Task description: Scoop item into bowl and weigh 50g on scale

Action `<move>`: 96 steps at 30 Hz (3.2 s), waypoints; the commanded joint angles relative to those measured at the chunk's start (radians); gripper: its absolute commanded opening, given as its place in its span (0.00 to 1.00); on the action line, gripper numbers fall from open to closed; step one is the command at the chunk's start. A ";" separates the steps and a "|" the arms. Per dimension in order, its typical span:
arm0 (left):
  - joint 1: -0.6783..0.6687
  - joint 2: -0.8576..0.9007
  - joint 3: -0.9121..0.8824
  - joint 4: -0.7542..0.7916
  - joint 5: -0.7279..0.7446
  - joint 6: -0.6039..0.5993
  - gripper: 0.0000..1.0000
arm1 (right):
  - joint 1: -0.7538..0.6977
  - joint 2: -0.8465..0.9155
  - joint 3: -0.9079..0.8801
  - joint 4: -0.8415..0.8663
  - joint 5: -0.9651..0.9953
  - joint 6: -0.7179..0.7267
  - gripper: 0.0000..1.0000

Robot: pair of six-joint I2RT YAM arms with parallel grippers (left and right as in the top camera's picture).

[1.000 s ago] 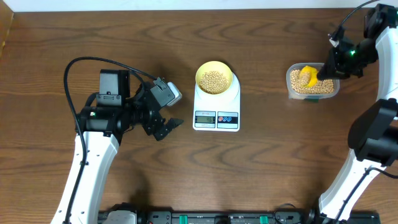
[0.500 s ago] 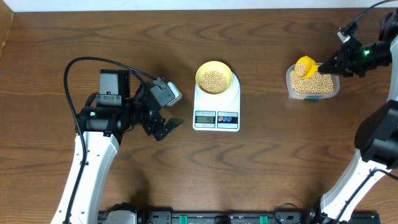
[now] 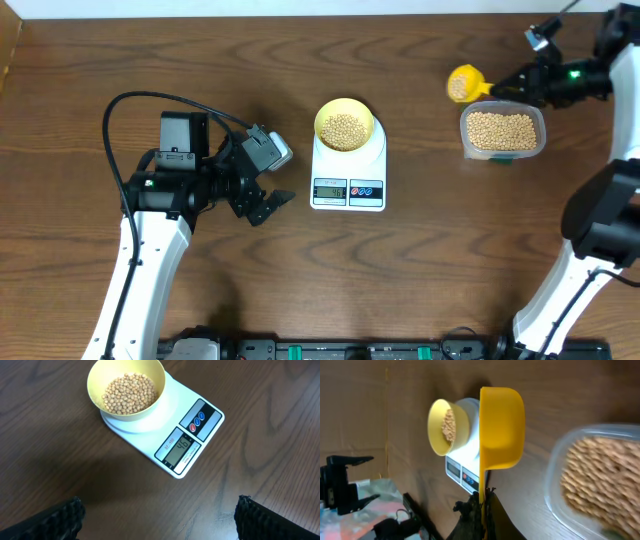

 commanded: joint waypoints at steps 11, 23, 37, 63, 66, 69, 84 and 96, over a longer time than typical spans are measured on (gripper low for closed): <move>0.005 0.007 0.000 0.001 -0.005 0.016 0.97 | 0.261 -0.032 0.023 0.190 -0.052 0.230 0.01; 0.005 0.007 0.000 0.000 -0.005 0.016 0.97 | 0.443 -0.033 0.023 0.259 0.119 0.274 0.01; 0.005 0.007 0.000 0.000 -0.005 0.016 0.98 | 0.533 -0.032 0.023 0.281 0.247 0.245 0.01; 0.005 0.007 0.000 0.000 -0.005 0.016 0.98 | 0.575 -0.033 0.023 0.286 0.318 0.205 0.01; 0.005 0.007 0.000 0.000 -0.005 0.016 0.97 | 0.582 -0.032 0.023 0.286 0.354 0.201 0.01; 0.005 0.007 0.000 0.000 -0.005 0.016 0.98 | 0.589 -0.032 0.023 0.286 0.357 0.175 0.01; 0.005 0.007 0.000 0.000 -0.005 0.017 0.98 | 0.615 -0.033 0.023 0.286 0.380 0.130 0.01; 0.005 0.007 0.000 0.000 -0.005 0.016 0.97 | 0.633 -0.033 0.023 0.276 0.429 0.062 0.01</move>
